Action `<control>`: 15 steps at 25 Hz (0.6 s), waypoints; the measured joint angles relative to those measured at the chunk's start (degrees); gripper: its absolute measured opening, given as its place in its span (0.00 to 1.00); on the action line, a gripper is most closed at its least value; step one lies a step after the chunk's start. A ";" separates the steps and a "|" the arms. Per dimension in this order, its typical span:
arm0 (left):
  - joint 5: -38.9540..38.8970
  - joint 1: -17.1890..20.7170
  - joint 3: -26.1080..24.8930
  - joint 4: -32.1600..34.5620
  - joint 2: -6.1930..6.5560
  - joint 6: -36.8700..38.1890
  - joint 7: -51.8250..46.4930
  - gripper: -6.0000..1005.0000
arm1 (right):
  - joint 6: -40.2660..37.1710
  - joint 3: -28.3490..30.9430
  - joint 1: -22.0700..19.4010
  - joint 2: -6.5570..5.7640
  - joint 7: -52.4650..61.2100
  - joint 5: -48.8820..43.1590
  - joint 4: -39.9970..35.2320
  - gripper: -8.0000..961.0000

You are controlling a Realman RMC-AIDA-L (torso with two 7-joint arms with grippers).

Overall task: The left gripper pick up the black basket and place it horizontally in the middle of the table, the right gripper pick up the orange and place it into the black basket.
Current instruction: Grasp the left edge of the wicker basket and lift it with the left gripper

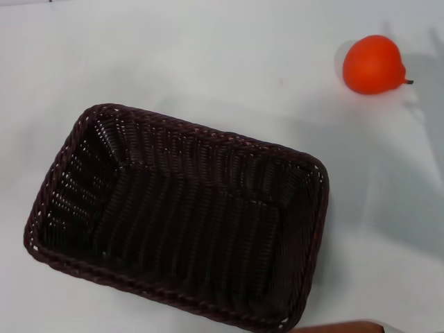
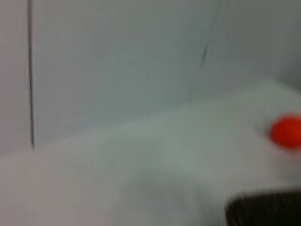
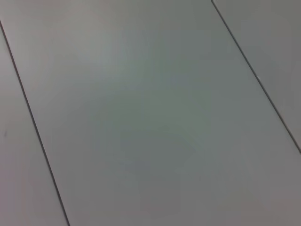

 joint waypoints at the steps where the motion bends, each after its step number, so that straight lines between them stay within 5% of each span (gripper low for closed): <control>1: 3.03 -0.94 1.29 -2.90 0.07 -2.10 -2.95 0.61 | -0.07 0.00 0.02 -0.02 0.00 0.01 0.33 0.95; 7: 16.27 -5.03 12.27 -13.37 -1.75 -8.96 -16.27 0.62 | 0.08 0.02 0.47 -0.01 0.00 0.01 1.33 0.95; 15: 21.22 -7.59 21.31 -14.83 -5.09 -10.38 -27.72 0.62 | -0.16 -0.06 1.50 0.21 0.04 -0.15 1.34 0.95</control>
